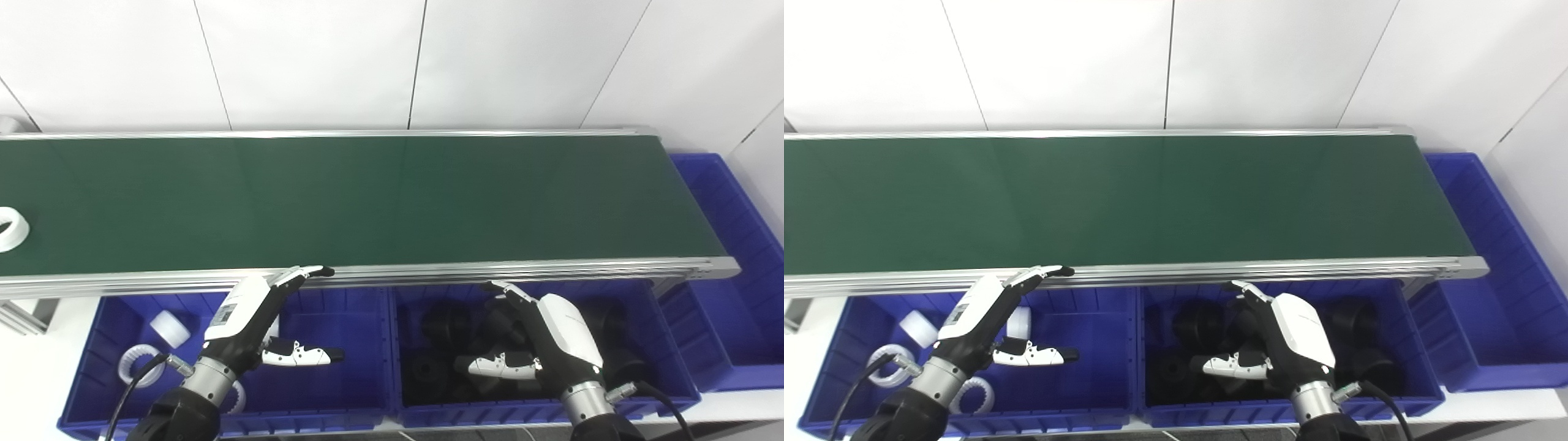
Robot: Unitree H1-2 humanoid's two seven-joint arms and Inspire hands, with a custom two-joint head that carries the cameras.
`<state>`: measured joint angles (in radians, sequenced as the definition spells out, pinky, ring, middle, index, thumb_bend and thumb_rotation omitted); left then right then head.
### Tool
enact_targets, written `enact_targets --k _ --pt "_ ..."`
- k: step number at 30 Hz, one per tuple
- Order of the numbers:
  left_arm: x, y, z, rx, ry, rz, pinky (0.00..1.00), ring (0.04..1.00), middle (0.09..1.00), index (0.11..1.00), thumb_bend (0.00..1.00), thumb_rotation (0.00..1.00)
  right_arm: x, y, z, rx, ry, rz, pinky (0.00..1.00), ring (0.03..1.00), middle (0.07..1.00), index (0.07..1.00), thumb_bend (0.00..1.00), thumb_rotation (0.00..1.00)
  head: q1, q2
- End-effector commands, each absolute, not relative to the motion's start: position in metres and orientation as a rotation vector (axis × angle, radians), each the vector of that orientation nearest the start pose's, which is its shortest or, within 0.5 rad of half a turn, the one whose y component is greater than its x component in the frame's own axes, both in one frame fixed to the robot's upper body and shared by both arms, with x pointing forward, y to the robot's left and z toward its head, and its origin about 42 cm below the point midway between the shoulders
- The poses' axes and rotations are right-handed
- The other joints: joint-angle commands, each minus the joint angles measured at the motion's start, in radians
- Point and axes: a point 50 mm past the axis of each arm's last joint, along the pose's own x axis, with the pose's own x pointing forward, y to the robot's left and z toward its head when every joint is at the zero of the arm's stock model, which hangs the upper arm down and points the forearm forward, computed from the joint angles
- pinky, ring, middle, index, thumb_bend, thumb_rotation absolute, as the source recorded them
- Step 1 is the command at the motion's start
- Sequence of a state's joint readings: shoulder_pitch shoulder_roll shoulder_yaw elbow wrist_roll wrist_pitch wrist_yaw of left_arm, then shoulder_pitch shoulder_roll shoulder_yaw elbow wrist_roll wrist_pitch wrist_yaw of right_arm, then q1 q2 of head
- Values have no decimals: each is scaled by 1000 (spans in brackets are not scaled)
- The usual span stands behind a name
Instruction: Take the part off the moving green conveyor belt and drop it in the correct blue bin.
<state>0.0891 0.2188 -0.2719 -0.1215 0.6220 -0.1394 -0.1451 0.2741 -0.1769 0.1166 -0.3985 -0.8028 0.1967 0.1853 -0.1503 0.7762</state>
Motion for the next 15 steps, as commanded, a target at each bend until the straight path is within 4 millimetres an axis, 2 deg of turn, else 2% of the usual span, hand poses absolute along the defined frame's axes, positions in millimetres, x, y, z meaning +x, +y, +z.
enact_targets --k 1,2,3,4,6,8,9,12,15 --pt "244 194 107 791 -222 -428 839 873 841 819 843 428 193 -242 134 -937 76 92 689 738 712 812 785 383 35 -14" --pt "244 193 107 794 -222 -428 840 872 841 820 843 432 193 -243 133 -938 77 92 684 736 712 813 786 395 35 -14" --pt "243 192 106 795 -224 -427 840 871 840 819 845 434 192 -244 132 -939 74 90 681 733 711 812 788 397 96 -27" --pt "243 190 106 796 -225 -426 840 869 837 817 847 435 192 -245 132 -940 72 88 677 730 709 809 790 395 108 -29" --pt "242 185 103 795 -225 -424 844 867 833 813 855 433 191 -250 131 -941 64 85 672 724 704 803 793 387 201 -57" --pt "240 179 101 799 -226 -427 859 867 832 812 857 452 189 -255 130 -937 59 80 689 722 699 796 790 350 244 -74" --pt "240 175 99 800 -228 -427 864 870 833 813 856 461 188 -258 129 -936 54 78 704 719 695 793 787 327 301 -103" --pt "238 165 93 799 -231 -430 875 869 833 814 858 504 187 -265 126 -940 40 72 701 706 687 786 784 261 331 -123" --pt "236 156 89 799 -227 -422 859 868 836 819 859 521 187 -268 126 -942 65 78 706 712 693 790 780 236 364 -150"
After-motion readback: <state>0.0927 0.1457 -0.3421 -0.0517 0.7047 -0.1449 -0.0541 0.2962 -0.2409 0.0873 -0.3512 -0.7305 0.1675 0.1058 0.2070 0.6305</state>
